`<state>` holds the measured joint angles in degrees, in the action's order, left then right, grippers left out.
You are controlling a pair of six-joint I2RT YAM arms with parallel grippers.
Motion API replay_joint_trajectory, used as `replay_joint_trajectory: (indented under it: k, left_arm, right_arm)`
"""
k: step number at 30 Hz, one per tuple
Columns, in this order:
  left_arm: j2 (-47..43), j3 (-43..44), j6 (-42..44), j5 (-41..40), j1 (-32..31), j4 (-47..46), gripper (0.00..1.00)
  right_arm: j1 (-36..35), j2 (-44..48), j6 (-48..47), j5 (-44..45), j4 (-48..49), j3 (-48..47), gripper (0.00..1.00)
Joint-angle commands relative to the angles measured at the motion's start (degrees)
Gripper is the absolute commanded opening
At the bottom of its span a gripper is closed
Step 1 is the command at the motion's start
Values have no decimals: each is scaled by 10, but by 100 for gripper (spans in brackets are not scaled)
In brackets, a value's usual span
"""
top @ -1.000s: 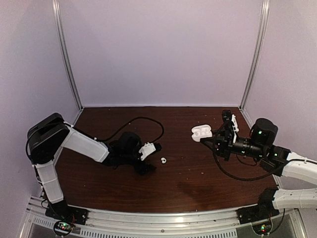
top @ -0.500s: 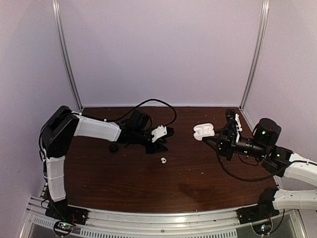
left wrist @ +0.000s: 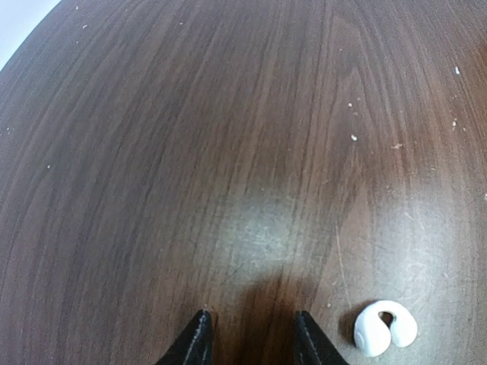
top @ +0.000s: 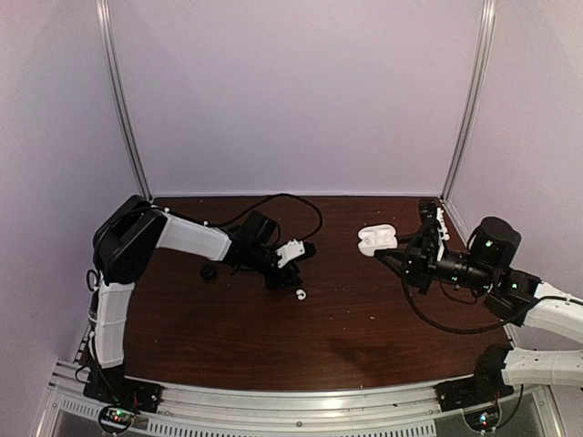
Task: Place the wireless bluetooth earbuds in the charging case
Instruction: Move the right earbud to the center of the board.
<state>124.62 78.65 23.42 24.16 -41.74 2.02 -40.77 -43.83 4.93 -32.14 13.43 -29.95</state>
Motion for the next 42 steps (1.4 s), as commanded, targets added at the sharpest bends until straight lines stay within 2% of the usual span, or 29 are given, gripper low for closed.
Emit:
replay_joint_trajectory:
  k: [1, 14, 42]
  left_arm:
    - [-2, 0, -11, -16, 0, 6, 38]
    - [-46, -102, -27, -21, -30, -35, 35]
    - [-108, -197, -59, -24, -73, -35, 34]
  right_arm:
    - [2, 5, 5, 3, 4, 2, 0]
    - [2, -2, 3, -1, 7, 3, 0]
    - [2, -7, 2, 0, 5, -1, 0]
